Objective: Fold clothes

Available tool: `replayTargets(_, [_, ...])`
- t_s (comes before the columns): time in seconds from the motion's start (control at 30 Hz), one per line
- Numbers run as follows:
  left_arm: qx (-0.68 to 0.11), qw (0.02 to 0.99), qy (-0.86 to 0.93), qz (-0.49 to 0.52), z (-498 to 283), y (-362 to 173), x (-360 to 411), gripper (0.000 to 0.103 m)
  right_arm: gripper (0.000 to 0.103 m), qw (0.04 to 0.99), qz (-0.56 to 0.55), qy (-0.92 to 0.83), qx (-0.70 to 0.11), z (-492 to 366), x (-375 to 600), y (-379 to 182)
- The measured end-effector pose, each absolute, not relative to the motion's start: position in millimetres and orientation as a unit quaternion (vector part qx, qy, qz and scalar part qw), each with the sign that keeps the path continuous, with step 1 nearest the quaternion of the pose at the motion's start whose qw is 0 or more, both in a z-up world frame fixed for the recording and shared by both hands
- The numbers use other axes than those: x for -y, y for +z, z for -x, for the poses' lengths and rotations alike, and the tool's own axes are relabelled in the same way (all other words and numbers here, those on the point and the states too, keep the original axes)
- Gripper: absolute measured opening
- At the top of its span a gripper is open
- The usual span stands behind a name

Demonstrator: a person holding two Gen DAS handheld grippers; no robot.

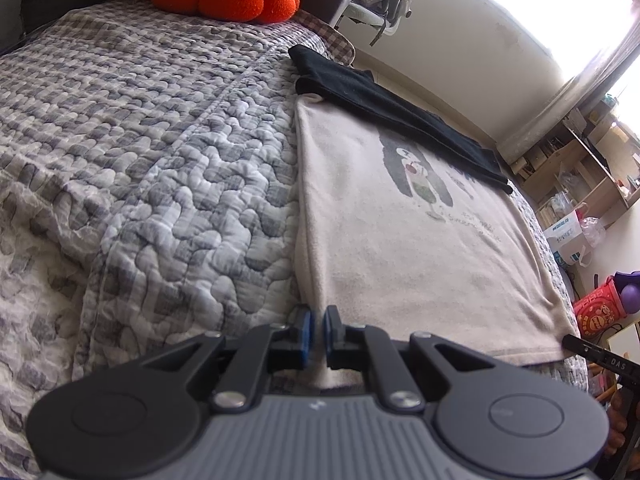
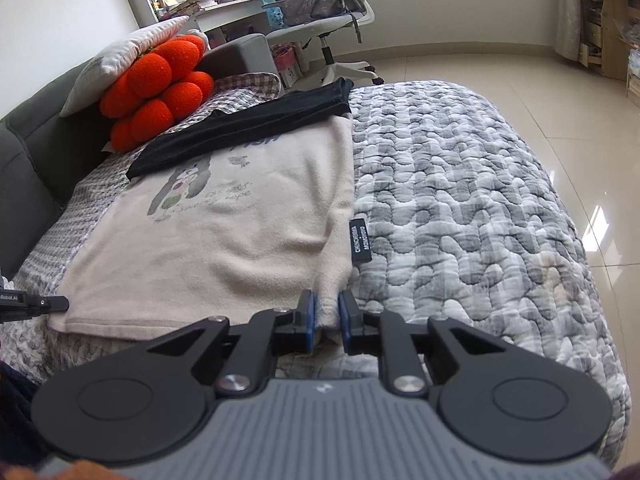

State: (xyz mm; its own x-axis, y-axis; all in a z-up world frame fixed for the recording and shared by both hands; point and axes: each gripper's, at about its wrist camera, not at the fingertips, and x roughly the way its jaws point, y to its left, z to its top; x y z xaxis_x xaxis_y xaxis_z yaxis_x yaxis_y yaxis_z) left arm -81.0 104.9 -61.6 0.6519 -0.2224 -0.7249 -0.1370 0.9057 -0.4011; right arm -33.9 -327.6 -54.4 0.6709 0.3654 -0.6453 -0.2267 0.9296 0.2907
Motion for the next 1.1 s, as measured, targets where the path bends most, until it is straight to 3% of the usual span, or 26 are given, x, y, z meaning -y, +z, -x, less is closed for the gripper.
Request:
replayTargets(0.47, [-0.420,0.887,-0.026,0.192,81.9,-60.3,-98.4,0.006,0.019,0.914,-0.066,0.153,-0.370,34.0,320.6,-56.6])
replayTargets(0.57, [-0.421,0.885,-0.027,0.198,81.8,-60.8,-100.2,0.006,0.013,0.916,-0.060,0.149,-0.367,34.6,318.9,-55.7])
replayTargets(0.77, [-0.421,0.884,-0.027,0.202,81.9,-61.0,-101.1,0.006,0.012,0.919,-0.067,0.152,-0.357,39.1,323.9,-53.0])
replayTargets(1.1, [-0.424,0.884,-0.039,0.192,85.0,-61.4,-96.7,0.007,0.019,0.912,-0.094,0.152,-0.370,41.8,331.2,-56.0])
